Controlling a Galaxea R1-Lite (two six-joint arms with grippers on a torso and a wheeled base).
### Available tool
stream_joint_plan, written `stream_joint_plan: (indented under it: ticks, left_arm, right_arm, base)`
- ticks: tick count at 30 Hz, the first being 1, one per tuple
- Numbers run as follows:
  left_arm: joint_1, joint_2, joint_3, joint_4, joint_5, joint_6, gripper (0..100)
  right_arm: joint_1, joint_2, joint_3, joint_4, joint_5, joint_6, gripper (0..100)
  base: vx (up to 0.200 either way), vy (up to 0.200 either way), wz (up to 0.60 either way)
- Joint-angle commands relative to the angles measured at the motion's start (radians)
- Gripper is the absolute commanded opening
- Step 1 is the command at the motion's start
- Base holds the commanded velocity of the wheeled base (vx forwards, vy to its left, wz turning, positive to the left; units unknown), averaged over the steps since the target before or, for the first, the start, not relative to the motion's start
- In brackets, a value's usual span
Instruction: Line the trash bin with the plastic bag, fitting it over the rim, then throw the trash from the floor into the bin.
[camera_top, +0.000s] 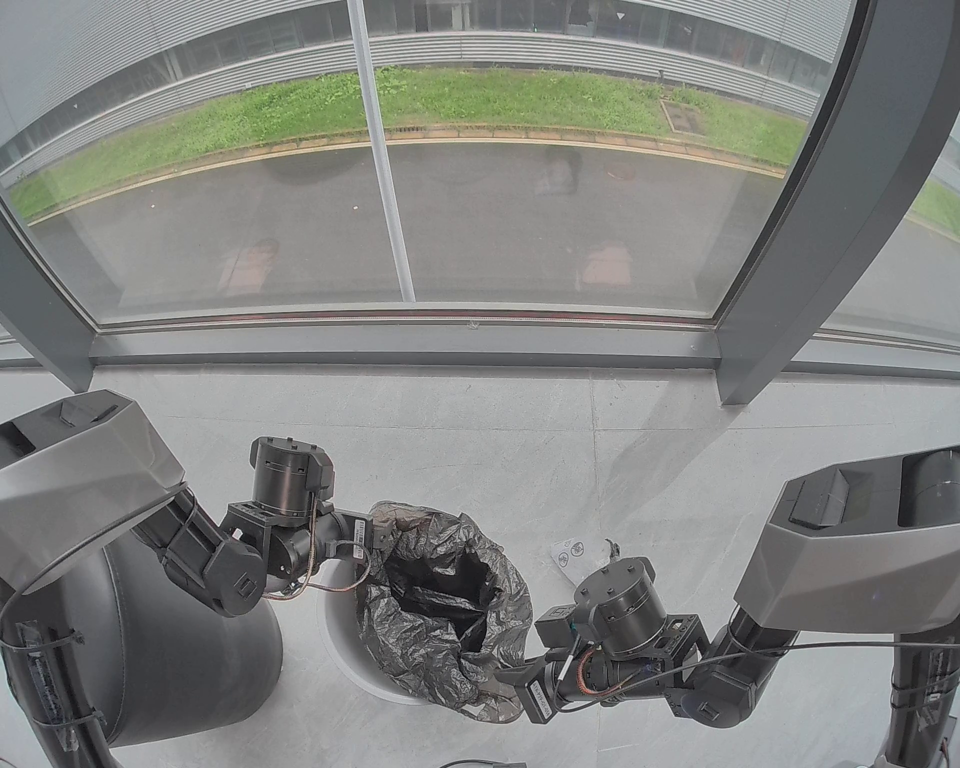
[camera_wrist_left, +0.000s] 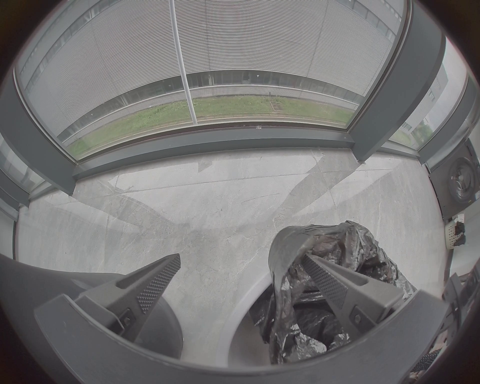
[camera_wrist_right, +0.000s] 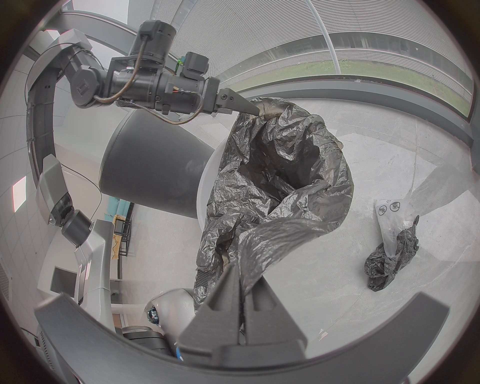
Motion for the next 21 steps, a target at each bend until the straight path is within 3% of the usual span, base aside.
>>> stream_joint_plan:
  ticks: [1, 11, 12, 21]
  left_arm:
    - [0.002, 0.056, -0.035, 0.003, 0.0, 0.0, 100]
    - [0.001, 0.051, -0.032, 0.003, -0.002, -0.011, 100]
    - [0.001, 0.05, -0.031, 0.005, -0.002, -0.011, 0]
    - [-0.005, 0.048, -0.028, 0.003, -0.065, -0.034, 0]
  right_arm:
    - [0.0, 0.005, 0.0, 0.0, 0.0, 0.0, 0]
    - [0.0, 0.005, 0.0, -0.002, -0.001, 0.001, 0]
    - [0.0, 0.006, -0.001, -0.002, 0.0, 0.001, 0]
    - [0.0, 0.006, -0.001, -0.002, -0.001, 0.003, 0]
  base:
    - [0.0, 0.0, 0.0]
    - [0.0, 0.0, 0.0]
    - [0.0, 0.0, 0.0]
    - [0.0, 0.0, 0.0]
